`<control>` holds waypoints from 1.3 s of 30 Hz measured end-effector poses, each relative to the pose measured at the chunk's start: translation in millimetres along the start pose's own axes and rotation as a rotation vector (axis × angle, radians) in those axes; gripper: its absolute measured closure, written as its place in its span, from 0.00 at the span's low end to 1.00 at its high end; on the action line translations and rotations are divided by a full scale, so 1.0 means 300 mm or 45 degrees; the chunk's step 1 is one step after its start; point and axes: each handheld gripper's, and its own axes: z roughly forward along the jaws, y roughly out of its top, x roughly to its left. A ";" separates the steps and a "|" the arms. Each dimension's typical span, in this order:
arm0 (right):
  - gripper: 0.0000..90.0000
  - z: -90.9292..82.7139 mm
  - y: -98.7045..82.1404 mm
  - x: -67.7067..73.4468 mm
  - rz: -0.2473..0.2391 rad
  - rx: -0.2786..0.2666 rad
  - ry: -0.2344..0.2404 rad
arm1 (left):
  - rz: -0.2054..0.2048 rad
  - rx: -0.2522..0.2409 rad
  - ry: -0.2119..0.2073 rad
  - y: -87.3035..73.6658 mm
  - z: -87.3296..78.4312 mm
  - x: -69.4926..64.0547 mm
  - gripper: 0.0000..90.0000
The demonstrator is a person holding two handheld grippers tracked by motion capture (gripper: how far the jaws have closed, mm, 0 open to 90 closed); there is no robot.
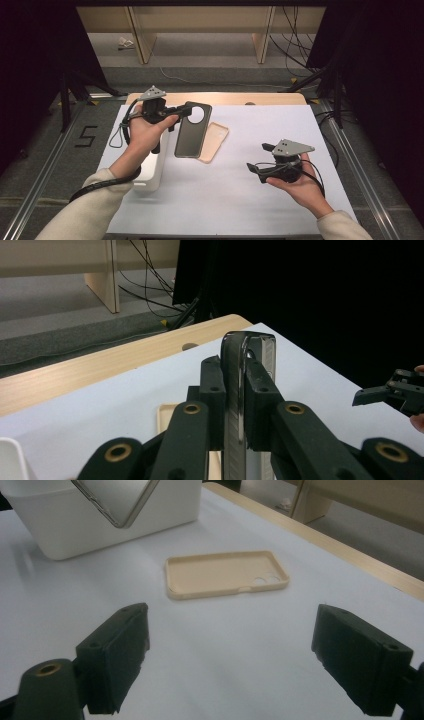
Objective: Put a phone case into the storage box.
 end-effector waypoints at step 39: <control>0.18 -0.069 -0.047 -0.034 0.095 -0.016 -0.083 | 0.031 -0.061 0.101 0.049 -0.129 0.179 0.90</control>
